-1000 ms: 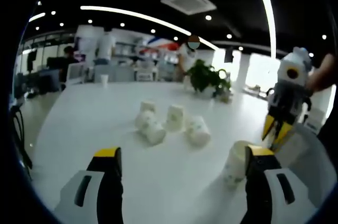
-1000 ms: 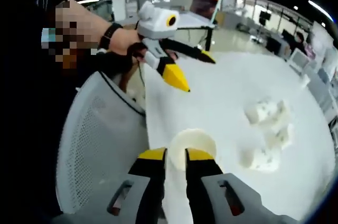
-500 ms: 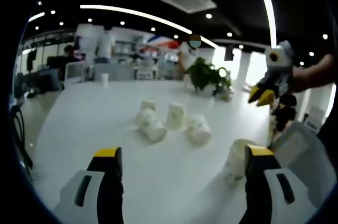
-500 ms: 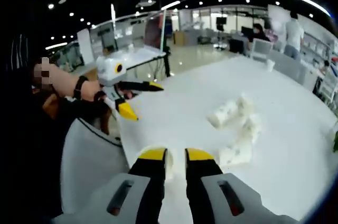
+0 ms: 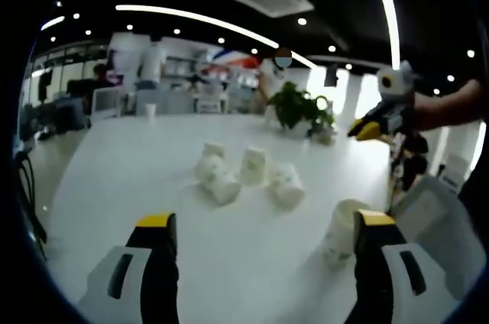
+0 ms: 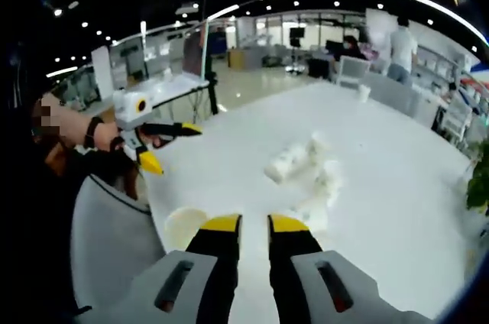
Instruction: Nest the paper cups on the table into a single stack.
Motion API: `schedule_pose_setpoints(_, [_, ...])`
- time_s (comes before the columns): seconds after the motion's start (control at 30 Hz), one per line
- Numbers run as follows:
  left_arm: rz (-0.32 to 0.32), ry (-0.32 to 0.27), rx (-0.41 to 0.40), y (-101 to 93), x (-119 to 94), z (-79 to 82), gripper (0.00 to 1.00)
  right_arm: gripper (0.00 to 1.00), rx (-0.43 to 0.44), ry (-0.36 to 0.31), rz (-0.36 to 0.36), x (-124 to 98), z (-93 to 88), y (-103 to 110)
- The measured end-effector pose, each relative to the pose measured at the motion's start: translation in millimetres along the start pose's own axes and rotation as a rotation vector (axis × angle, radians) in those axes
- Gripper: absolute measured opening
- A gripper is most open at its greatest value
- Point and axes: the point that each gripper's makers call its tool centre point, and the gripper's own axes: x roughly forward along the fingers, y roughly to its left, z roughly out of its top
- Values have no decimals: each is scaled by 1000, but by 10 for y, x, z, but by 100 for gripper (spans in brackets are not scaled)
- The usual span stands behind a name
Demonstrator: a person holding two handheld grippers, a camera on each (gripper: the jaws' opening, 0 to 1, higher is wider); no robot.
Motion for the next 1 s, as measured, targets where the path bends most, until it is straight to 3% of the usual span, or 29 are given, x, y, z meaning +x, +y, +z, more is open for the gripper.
schedule_pose_setpoints(1.0, [20, 5, -10, -5, -66, -18, 93, 11, -57, 58, -9, 174, -39, -447])
